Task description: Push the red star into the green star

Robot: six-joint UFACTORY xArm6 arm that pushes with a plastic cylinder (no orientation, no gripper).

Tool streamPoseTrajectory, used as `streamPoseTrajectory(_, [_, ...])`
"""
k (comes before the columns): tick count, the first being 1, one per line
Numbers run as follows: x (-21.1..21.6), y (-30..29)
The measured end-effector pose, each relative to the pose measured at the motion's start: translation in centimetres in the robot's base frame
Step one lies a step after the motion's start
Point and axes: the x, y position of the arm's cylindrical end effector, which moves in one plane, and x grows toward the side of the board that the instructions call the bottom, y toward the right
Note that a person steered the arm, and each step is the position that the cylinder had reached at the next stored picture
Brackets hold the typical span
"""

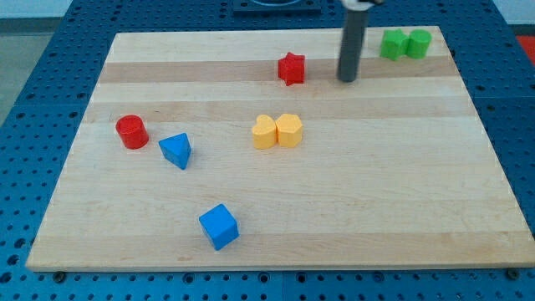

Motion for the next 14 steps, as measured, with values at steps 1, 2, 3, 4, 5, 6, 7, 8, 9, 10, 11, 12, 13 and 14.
streamPoseTrajectory(1, [0.6,0.7])
streamPoseTrajectory(2, [3.9,-4.0])
streamPoseTrajectory(3, [6.9,-8.8])
streamPoseTrajectory(4, [8.9,-13.0])
streamPoseTrajectory(5, [9.0,-15.1])
streamPoseTrajectory(6, [2.5,-15.1])
streamPoseTrajectory(7, [2.5,-15.1])
streamPoseTrajectory(8, [1.6,-14.0])
streamPoseTrajectory(9, [-0.7,-10.5])
streamPoseTrajectory(10, [-1.5,-7.4])
streamPoseTrajectory(11, [-1.6,-4.6])
streamPoseTrajectory(12, [-1.5,-4.7])
streamPoseTrajectory(13, [-0.6,-7.9])
streamPoseTrajectory(14, [-0.3,-11.6])
